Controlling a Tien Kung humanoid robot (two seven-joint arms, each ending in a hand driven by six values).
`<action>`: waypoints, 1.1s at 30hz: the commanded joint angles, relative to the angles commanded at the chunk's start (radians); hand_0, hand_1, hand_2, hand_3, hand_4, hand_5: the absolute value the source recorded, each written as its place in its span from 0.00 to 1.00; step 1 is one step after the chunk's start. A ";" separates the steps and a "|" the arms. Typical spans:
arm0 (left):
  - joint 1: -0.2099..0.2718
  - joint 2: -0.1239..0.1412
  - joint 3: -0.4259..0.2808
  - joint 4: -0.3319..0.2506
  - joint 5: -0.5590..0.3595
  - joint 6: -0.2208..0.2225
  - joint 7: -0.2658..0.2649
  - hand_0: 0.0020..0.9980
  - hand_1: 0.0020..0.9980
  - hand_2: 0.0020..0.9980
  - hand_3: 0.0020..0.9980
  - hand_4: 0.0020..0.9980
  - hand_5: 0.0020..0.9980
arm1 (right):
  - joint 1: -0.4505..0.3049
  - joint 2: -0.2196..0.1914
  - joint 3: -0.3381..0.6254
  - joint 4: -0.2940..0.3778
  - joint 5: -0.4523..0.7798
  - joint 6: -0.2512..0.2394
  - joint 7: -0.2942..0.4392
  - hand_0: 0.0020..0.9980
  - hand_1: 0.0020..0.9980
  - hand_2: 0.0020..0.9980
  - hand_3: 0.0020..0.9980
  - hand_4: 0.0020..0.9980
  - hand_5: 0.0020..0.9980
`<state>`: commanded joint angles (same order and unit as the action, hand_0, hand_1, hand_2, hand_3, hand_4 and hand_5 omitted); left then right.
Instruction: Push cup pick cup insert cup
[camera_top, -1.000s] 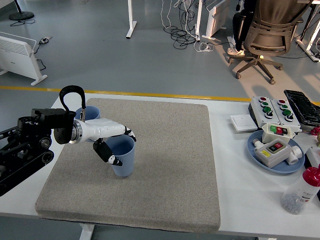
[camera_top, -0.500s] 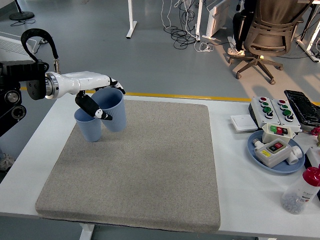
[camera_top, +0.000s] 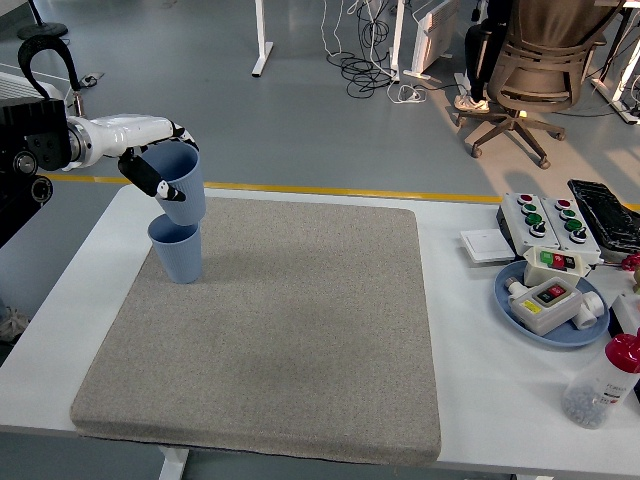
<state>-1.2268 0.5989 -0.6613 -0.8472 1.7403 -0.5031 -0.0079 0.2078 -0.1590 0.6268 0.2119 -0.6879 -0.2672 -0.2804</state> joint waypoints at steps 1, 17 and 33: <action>-0.005 -0.002 0.009 0.018 -0.004 0.001 -0.002 0.49 0.56 0.65 0.50 0.64 0.15 | 0.001 0.000 0.000 0.000 -0.001 0.000 0.000 0.67 0.62 0.63 0.59 0.14 0.49; -0.015 -0.028 0.084 0.117 -0.048 0.040 -0.029 0.47 0.56 0.65 0.50 0.64 0.17 | 0.011 0.000 0.001 -0.001 -0.005 -0.001 0.003 0.67 0.62 0.63 0.59 0.14 0.49; -0.004 -0.045 0.159 0.180 -0.090 0.100 -0.056 0.46 0.57 0.68 0.52 0.64 0.18 | 0.010 0.000 -0.001 0.000 -0.005 -0.001 0.003 0.67 0.62 0.63 0.59 0.15 0.49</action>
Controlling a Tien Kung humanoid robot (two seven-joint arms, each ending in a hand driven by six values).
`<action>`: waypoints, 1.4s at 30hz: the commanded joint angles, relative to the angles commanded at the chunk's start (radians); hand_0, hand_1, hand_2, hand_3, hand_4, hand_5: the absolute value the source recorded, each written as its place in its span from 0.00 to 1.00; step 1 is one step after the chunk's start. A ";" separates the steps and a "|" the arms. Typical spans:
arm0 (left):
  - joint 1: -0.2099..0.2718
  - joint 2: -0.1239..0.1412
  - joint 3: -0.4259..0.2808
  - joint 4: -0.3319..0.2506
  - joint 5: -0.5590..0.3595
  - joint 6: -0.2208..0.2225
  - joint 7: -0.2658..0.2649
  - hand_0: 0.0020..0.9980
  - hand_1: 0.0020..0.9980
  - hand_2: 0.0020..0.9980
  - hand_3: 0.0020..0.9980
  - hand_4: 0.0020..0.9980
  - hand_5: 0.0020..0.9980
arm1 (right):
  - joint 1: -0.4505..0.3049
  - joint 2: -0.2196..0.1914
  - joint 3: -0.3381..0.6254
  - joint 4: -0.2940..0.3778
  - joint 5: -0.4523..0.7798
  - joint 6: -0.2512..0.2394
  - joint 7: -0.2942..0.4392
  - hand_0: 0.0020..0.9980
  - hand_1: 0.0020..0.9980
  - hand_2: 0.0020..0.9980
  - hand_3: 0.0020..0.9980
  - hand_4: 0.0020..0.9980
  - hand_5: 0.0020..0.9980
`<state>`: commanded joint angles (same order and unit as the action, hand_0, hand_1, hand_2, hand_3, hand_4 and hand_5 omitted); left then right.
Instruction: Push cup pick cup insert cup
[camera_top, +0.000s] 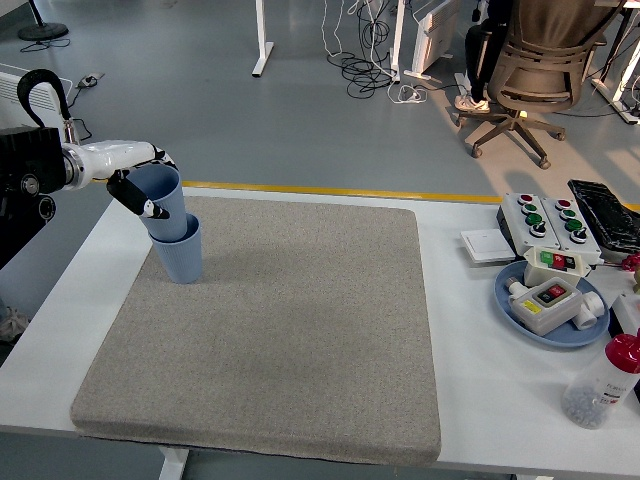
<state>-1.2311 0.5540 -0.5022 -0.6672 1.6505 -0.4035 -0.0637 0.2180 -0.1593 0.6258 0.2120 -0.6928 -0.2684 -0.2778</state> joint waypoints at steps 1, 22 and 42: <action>0.001 -0.001 0.002 0.001 -0.001 0.001 0.000 0.46 0.57 0.68 0.52 0.64 0.18 | 0.000 0.000 0.000 0.000 0.000 0.000 0.000 0.67 0.62 0.63 0.59 0.15 0.49; 0.021 -0.020 0.045 0.054 0.007 0.099 -0.024 0.98 0.99 1.00 1.00 0.99 0.52 | -0.007 0.000 0.006 0.002 -0.010 -0.001 -0.003 0.67 0.62 0.63 0.59 0.15 0.49; 0.226 0.073 -0.305 -0.293 -0.254 0.509 0.076 0.54 0.62 0.62 0.58 0.61 0.70 | 0.004 -0.001 -0.007 -0.001 0.018 -0.003 0.005 0.67 0.62 0.63 0.59 0.15 0.49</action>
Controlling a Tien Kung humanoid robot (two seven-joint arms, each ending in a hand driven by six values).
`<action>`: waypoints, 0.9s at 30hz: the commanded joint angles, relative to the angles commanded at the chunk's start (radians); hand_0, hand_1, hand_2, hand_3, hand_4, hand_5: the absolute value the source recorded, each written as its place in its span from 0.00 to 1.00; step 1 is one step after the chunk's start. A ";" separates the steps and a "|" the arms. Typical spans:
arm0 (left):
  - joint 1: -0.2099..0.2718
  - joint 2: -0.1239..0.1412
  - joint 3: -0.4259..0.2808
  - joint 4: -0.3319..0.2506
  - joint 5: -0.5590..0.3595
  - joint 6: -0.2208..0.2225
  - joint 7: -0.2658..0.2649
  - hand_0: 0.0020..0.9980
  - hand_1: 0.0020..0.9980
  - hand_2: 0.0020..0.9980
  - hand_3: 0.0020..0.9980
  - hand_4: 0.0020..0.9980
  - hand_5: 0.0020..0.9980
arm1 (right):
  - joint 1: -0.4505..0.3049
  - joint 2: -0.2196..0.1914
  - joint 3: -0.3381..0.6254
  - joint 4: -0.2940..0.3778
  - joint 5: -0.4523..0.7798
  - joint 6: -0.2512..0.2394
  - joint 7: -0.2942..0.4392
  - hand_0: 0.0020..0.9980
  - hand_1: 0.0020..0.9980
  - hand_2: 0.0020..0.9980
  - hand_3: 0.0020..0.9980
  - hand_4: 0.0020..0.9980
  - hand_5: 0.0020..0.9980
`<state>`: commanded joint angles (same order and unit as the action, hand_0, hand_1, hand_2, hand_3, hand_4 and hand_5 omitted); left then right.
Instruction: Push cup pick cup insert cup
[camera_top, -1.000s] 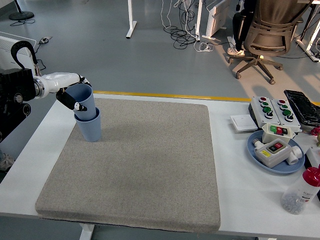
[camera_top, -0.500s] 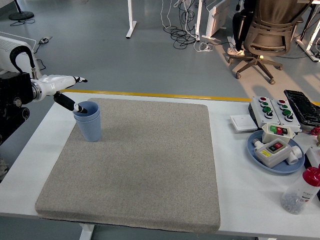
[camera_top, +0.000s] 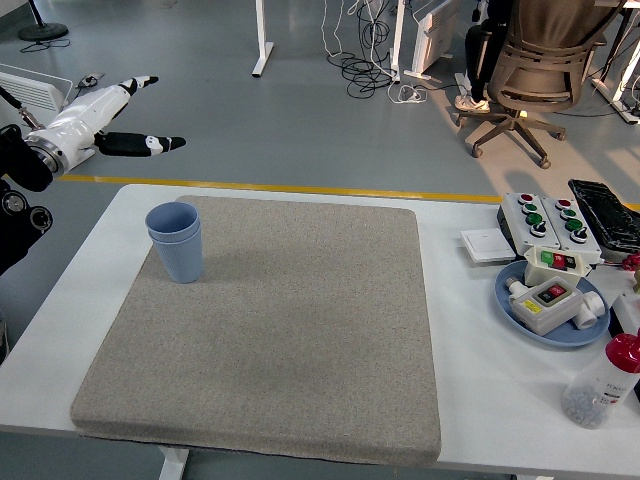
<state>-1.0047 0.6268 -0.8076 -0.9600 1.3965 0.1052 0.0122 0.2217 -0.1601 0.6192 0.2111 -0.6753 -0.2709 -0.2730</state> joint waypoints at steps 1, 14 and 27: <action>0.030 0.008 -0.045 -0.045 -0.042 0.017 0.010 0.54 0.62 0.62 0.58 0.61 0.70 | 0.000 0.000 -0.002 0.000 0.005 -0.001 0.001 0.67 0.62 0.63 0.59 0.15 0.49; 0.431 -0.010 -0.465 -0.474 -0.528 0.001 0.083 0.46 0.56 0.57 0.54 0.51 0.77 | 0.016 -0.002 -0.026 -0.006 0.048 -0.002 0.018 0.67 0.62 0.63 0.59 0.15 0.49; 0.932 -0.298 -0.784 -0.677 -0.618 -0.075 -0.085 0.90 0.91 0.96 0.86 0.69 1.00 | -0.002 -0.005 -0.020 -0.012 0.044 0.003 0.031 0.67 0.62 0.63 0.59 0.14 0.48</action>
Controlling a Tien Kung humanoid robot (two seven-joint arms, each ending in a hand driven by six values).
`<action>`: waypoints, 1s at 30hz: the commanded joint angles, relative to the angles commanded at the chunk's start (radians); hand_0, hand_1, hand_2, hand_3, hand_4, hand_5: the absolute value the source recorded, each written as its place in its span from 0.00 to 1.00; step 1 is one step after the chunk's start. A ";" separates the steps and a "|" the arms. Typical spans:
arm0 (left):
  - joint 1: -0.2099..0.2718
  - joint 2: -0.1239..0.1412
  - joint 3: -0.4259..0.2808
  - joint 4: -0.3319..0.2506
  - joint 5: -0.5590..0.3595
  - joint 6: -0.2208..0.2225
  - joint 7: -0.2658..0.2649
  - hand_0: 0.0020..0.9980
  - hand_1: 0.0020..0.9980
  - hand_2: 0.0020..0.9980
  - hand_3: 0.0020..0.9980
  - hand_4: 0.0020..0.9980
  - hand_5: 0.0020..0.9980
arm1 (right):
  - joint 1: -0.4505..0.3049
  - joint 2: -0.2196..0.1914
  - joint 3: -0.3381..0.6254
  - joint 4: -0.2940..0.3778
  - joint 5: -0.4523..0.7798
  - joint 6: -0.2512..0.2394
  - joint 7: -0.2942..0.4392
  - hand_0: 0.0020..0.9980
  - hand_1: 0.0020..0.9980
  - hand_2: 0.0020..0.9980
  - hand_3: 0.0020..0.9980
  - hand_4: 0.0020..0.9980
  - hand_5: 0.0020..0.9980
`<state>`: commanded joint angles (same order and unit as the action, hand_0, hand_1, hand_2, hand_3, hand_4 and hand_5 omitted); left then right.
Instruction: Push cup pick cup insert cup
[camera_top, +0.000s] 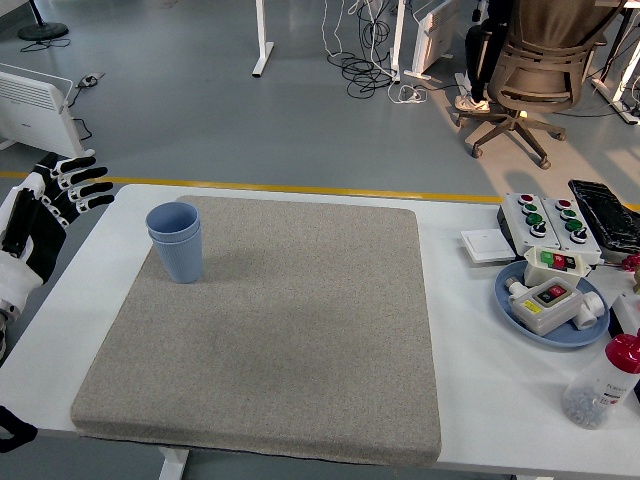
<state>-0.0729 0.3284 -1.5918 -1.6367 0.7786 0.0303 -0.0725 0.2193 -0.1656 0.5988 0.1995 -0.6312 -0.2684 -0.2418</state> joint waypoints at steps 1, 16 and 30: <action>0.023 -0.003 -0.004 -0.002 -0.005 0.000 -0.018 0.90 0.91 0.96 0.86 0.69 1.00 | -0.003 0.000 0.001 0.000 -0.001 0.000 0.001 0.67 0.62 0.63 0.59 0.14 0.48; 0.141 -0.033 0.027 -0.006 -0.041 0.019 -0.042 0.93 0.94 1.00 0.94 0.69 1.00 | -0.018 0.004 0.064 0.000 -0.098 0.008 -0.021 0.67 0.62 0.63 0.58 0.14 0.49; 0.146 -0.041 0.111 0.012 -0.040 0.001 -0.007 0.92 0.92 0.98 0.94 0.67 1.00 | -0.025 0.000 0.021 -0.009 -0.015 -0.002 0.004 0.67 0.62 0.63 0.58 0.14 0.49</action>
<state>0.0734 0.2871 -1.4810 -1.6246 0.7391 0.0317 -0.0798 0.1942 -0.1655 0.6197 0.1909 -0.6459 -0.2701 -0.2377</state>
